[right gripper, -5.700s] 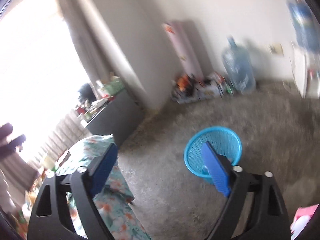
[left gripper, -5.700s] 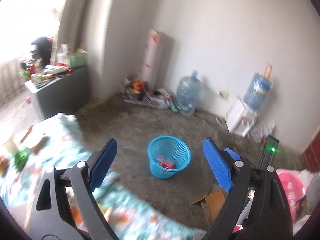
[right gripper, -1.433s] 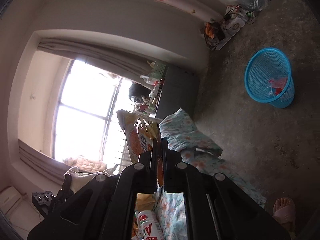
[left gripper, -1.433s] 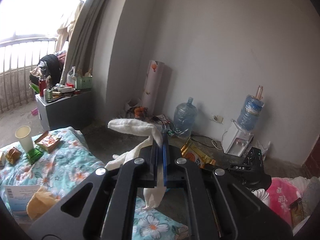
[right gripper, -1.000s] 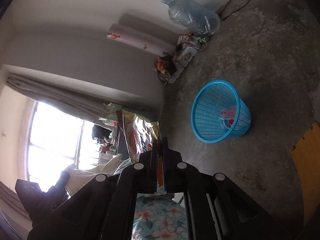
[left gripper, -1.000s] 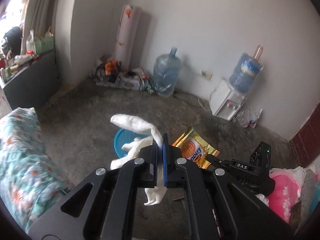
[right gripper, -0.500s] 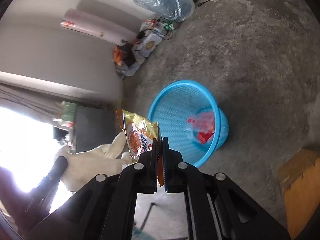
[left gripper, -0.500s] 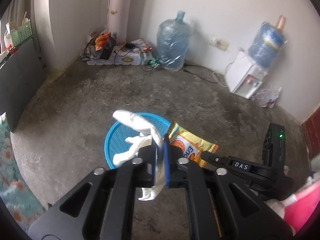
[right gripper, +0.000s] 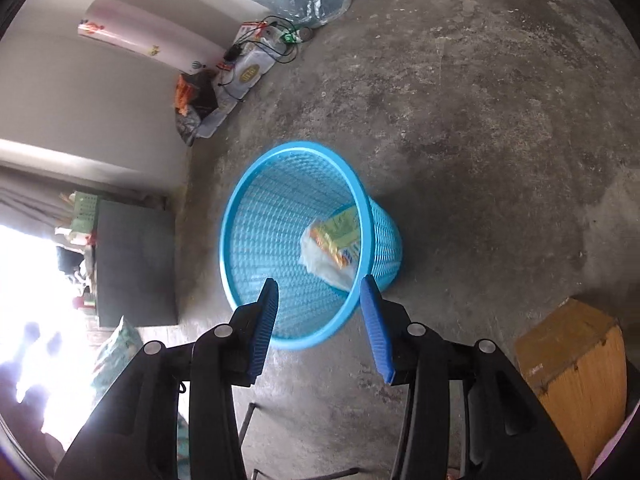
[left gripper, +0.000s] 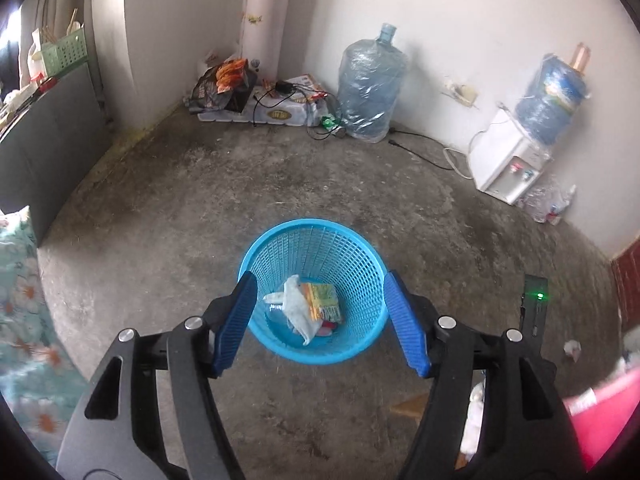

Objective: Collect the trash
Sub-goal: 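Move both grippers back over the bed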

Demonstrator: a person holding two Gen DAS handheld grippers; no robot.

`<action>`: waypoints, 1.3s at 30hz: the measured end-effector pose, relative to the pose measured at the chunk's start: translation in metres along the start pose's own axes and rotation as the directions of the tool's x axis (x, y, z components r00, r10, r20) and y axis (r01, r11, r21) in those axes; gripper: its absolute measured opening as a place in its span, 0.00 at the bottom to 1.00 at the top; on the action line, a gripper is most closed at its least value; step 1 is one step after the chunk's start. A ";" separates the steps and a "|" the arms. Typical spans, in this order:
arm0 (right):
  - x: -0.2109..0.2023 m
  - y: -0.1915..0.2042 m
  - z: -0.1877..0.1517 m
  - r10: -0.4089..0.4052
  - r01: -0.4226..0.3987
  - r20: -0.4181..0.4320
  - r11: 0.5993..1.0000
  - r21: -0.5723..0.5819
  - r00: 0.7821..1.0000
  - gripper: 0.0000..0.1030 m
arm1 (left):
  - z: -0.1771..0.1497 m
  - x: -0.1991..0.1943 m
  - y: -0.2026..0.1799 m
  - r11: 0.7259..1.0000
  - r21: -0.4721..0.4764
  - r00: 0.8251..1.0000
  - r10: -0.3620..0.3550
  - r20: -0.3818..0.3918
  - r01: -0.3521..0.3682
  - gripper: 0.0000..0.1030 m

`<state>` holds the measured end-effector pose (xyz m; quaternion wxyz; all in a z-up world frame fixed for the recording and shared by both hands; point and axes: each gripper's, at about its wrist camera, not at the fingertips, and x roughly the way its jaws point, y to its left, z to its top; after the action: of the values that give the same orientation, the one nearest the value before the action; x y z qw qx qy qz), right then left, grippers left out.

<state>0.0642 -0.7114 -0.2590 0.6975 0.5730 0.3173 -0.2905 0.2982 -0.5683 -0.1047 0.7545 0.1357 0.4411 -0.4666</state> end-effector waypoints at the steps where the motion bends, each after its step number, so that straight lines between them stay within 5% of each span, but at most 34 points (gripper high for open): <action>1: -0.008 0.002 -0.005 0.011 -0.011 0.003 1.000 -0.013 1.000 0.41 | -0.002 -0.018 0.005 1.000 0.001 1.000 -0.014 0.001 0.014 0.62; 7: -0.066 0.046 -0.041 0.089 -0.088 -0.001 0.977 -0.192 0.996 0.42 | -0.029 -0.159 0.051 0.999 -0.028 0.998 -0.025 0.050 0.027 0.66; 12: -0.122 0.120 -0.082 0.151 -0.132 0.006 0.881 -0.455 0.988 0.48 | -0.077 -0.311 0.100 0.985 -0.163 0.977 0.092 0.194 -0.060 0.71; 15: -0.149 0.163 -0.114 0.225 -0.210 -0.045 0.799 -0.564 0.973 0.51 | -0.120 -0.395 0.122 0.961 -0.255 0.942 0.180 0.283 -0.107 0.74; 19: -0.174 0.210 -0.162 0.287 -0.332 -0.179 0.676 -0.658 0.941 0.55 | -0.189 -0.480 0.134 0.914 -0.344 0.867 0.340 0.365 -0.214 0.76; 21: -0.183 0.230 -0.191 0.292 -0.374 -0.240 0.618 -0.691 0.926 0.55 | -0.227 -0.506 0.136 0.892 -0.382 0.838 0.391 0.382 -0.242 0.78; 26: -0.197 0.274 -0.260 0.286 -0.492 -0.400 0.485 -0.723 0.871 0.55 | -0.310 -0.538 0.134 0.848 -0.453 0.800 0.464 0.380 -0.276 0.78; 32: -0.200 0.324 -0.358 0.226 -0.598 -0.553 0.284 -0.750 0.802 0.73 | -0.368 -0.559 0.143 0.815 -0.490 0.768 0.518 0.377 -0.309 0.78; 34: -0.195 0.338 -0.388 0.190 -0.627 -0.597 0.242 -0.741 0.779 0.74 | -0.379 -0.560 0.144 0.800 -0.498 0.760 0.541 0.360 -0.333 0.78; 36: -0.186 0.350 -0.415 0.151 -0.630 -0.612 0.212 -0.747 0.776 0.74 | -0.386 -0.559 0.140 0.793 -0.490 0.747 0.562 0.356 -0.364 0.78; 39: -0.165 0.365 -0.444 0.095 -0.630 -0.624 0.187 -0.754 0.775 0.74 | -0.397 -0.551 0.139 0.797 -0.464 0.750 0.565 0.344 -0.387 0.78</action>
<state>0.1924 -0.2038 0.0301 0.8497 0.1557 0.4222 0.2747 0.1026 0.0717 0.0751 0.9439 -0.0128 0.2746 -0.1831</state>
